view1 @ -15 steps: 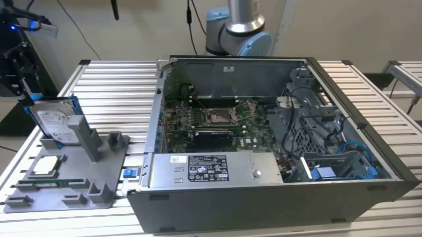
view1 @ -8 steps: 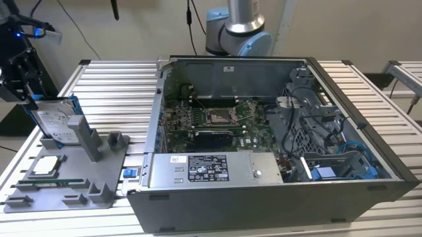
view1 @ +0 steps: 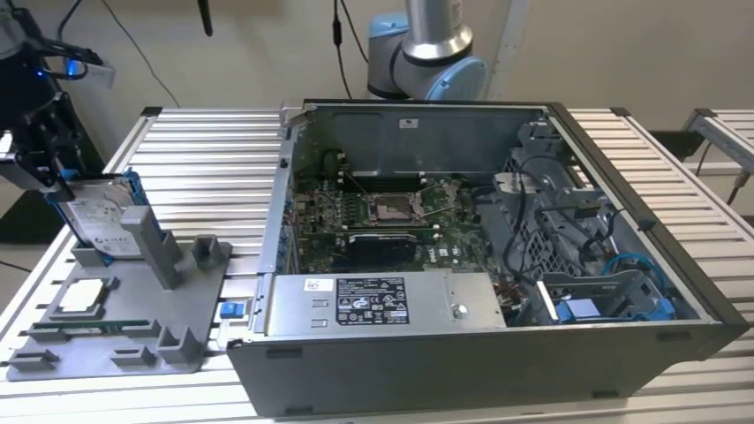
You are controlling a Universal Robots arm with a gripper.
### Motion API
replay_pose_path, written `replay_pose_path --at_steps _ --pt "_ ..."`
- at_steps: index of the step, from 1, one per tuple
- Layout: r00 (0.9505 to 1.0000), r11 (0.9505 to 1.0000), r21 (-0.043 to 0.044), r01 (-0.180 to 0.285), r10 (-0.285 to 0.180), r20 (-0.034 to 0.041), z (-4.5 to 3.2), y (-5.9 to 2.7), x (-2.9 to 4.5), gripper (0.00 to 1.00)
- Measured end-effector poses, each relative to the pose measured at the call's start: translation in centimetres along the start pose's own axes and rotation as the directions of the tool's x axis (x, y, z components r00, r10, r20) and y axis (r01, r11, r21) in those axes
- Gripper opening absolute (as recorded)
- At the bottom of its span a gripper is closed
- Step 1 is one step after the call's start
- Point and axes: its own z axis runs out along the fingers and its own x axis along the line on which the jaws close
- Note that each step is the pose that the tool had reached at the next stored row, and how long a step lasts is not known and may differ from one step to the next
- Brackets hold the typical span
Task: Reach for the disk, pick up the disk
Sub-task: 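Pick up the disk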
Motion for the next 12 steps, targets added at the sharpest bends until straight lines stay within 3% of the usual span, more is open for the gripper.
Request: replay_pose_path --at_steps 2,8,12 --pt "0.9999 1.0 0.0014 0.001 -0.001 0.0162 0.19 -0.01 0.04 1.0" --pt "0.9999 1.0 0.0015 0.001 -0.001 0.0172 0.65 0.05 0.9 1.0" --pt "0.9998 1.0 0.0019 0.001 -0.001 0.0214 1.38 0.06 1.27 1.0"
